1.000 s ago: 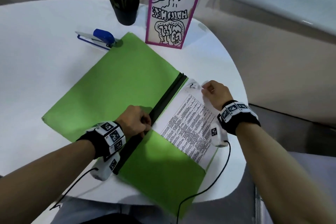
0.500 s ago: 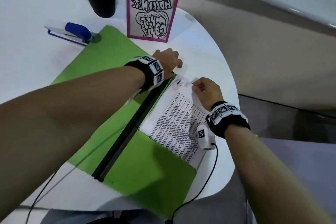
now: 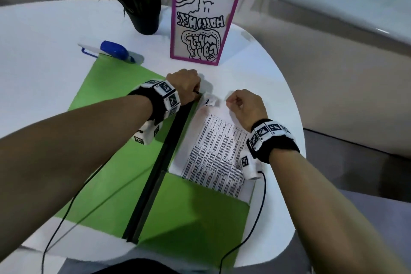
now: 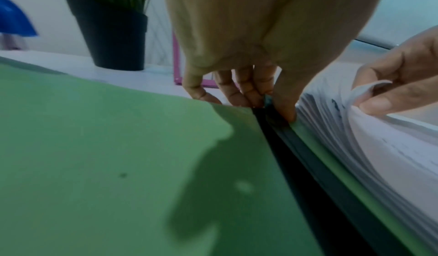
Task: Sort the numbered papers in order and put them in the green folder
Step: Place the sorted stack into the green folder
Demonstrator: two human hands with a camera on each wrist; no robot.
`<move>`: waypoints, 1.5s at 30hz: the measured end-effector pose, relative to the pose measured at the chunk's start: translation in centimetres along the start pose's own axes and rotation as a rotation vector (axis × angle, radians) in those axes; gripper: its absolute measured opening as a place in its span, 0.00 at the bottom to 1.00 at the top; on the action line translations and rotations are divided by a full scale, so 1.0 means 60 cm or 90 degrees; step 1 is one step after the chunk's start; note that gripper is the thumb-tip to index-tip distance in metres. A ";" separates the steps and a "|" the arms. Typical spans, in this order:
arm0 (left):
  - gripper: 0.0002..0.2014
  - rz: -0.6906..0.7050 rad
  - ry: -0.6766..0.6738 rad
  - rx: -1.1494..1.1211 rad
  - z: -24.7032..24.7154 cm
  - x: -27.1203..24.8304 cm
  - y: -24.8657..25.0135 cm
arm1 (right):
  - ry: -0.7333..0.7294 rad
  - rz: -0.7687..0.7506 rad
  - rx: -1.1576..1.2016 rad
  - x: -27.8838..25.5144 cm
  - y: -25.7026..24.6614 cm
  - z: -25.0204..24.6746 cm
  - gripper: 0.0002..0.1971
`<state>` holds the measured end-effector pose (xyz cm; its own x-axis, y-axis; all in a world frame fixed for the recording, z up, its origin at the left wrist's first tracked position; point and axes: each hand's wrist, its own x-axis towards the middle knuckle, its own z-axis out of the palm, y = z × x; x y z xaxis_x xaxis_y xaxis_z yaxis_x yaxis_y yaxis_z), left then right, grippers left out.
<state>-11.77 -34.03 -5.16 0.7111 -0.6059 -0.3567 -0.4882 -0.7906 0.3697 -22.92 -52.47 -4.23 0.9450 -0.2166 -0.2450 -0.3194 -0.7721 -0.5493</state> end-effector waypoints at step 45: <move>0.16 0.011 0.239 -0.175 -0.042 -0.112 -0.130 | 0.125 0.387 -0.022 -0.139 0.024 0.019 0.34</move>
<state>-11.46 -23.58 -3.45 0.8628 -0.5044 -0.0327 -0.3847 -0.6972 0.6049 -31.35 -51.09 -3.87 0.5926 -0.7244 -0.3522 -0.8029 -0.4958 -0.3310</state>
